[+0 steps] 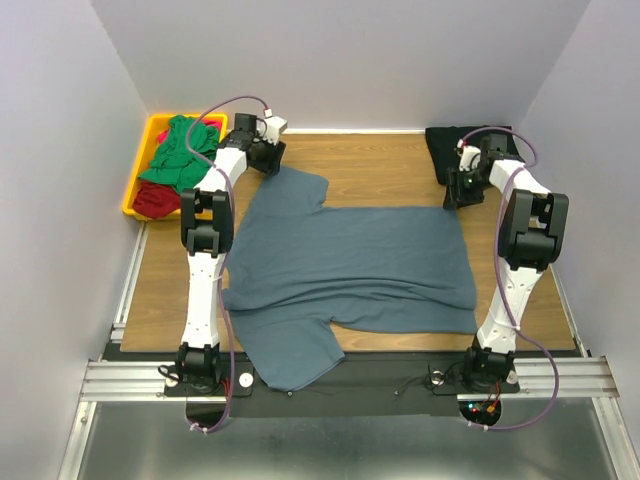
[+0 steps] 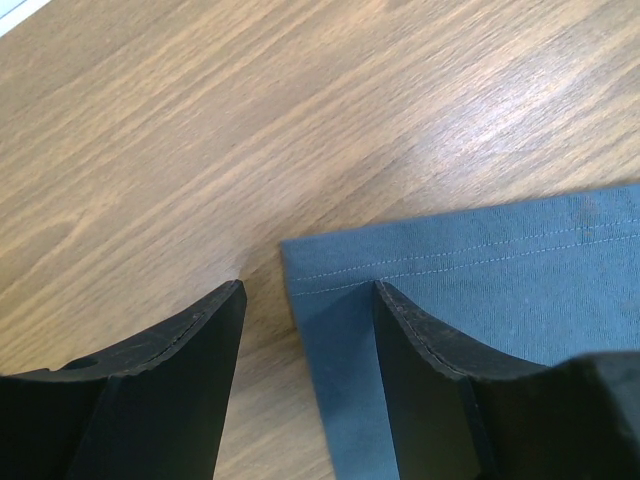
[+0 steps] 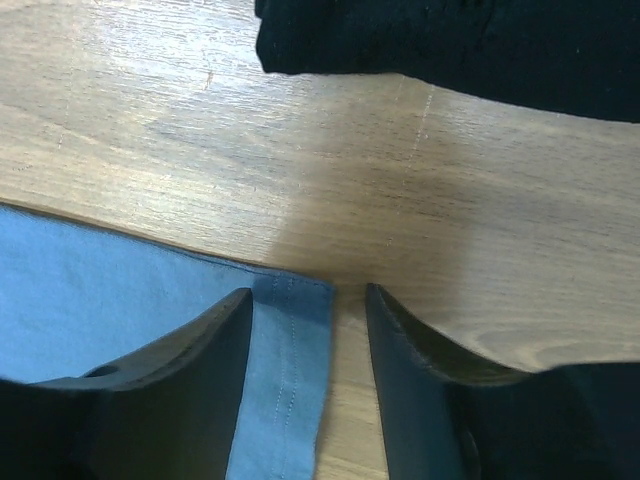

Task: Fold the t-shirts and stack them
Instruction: Flatten the tshirt out

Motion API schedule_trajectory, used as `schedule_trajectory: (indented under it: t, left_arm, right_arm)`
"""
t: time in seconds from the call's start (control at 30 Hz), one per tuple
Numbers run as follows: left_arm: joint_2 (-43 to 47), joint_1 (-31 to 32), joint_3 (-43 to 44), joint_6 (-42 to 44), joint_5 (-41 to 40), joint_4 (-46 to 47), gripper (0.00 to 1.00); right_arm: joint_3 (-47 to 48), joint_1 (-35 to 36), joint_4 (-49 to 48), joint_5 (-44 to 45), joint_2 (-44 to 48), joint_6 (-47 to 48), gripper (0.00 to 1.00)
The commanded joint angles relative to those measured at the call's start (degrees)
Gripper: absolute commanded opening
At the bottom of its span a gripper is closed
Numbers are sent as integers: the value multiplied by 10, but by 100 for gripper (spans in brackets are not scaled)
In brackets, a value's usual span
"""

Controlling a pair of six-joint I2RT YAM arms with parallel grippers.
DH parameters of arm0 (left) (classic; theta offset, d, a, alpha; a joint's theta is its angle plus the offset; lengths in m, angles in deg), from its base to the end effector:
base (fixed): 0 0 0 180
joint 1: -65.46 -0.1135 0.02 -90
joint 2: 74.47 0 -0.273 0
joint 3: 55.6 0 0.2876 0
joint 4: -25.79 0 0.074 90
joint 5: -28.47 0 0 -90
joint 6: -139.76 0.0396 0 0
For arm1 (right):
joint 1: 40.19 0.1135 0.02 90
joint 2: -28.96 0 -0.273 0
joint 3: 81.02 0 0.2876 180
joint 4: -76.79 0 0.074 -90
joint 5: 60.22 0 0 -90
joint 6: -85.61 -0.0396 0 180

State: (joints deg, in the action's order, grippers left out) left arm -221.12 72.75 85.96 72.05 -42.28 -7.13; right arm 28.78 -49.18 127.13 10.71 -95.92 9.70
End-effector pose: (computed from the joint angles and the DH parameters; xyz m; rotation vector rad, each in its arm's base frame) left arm 0.6156 -0.0919 0.1695 0.7352 2.0741 -0.2291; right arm 0.4960 -0.0654 0.1613 -0.2140 2.6329 0.3194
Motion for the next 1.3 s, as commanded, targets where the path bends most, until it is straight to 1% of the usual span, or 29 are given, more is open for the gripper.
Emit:
schedule_trajectory:
  t: [0.0, 0.03, 0.1, 0.17, 0.23, 0.27, 0.3, 0.33, 0.37, 0.4, 0.47, 0.5, 0.53, 0.57, 0.6, 0.73, 0.87, 0.93, 1.1, 1.27]
  left_arm:
    - [-8, -2, 35, 3, 16, -2, 65]
    - [-10, -2, 35, 3, 20, -4, 65]
    - [-11, -1, 33, 3, 32, -6, 64]
    - [-11, 2, 31, 4, 36, -5, 62]
    - [-12, 4, 29, 7, 36, -5, 57]
    - [-14, 7, 29, 7, 35, -6, 54]
    - [-13, 7, 30, 9, 32, -6, 47]
    - [-12, 7, 30, 9, 33, -6, 44]
    - [-11, 7, 29, 11, 34, -6, 40]
    - [-10, 7, 29, 11, 33, -6, 30]
    - [-7, 7, 30, 10, 35, -5, 23]
    - [-4, 7, 33, 10, 37, -6, 17]
    - [-3, 7, 35, 12, 37, -5, 14]
    - [0, 7, 37, 11, 37, -4, 9]
    - [2, 6, 40, 10, 38, -2, 1]
    - [27, 3, 53, 4, 41, 13, 0]
    - [52, -1, 71, 8, 32, 44, 0]
    - [58, -3, 87, 7, 25, 62, 0]
    - [71, -14, 93, 1, 17, 104, 0]
    - [76, -18, 97, -11, 16, 143, 0]
  right_arm:
    - [-19, -1, -6, -25, -16, 2, 51]
    - [-21, -1, -6, -30, -15, 2, 48]
    - [-28, -1, -6, -33, -14, 4, 47]
    - [-34, -1, -6, -39, -14, 7, 43]
    - [-37, -1, -6, -42, -14, 11, 40]
    - [-38, -1, -6, -42, -16, 11, 36]
    - [-38, -1, -6, -43, -17, 10, 32]
    - [-36, -1, -6, -43, -19, 11, 27]
    - [-35, -1, -6, -43, -19, 10, 24]
    - [-34, -1, -6, -44, -19, 11, 22]
    - [-27, -1, -5, -47, -20, 9, 15]
    - [-24, -1, -5, -50, -20, 7, 6]
    - [-20, -1, -5, -50, -20, 6, 6]
    - [-14, -1, -5, -50, -20, 7, 1]
    - [-9, -1, -5, -50, -20, 6, 1]
    - [13, -1, -6, -51, -10, -1, 1]
    - [65, -1, -6, -40, -15, -10, 1]
    - [103, -2, -7, -34, -22, -15, 0]
    - [186, -1, -8, -30, -60, -30, 0]
    - [234, -1, -8, -19, -82, -36, 1]
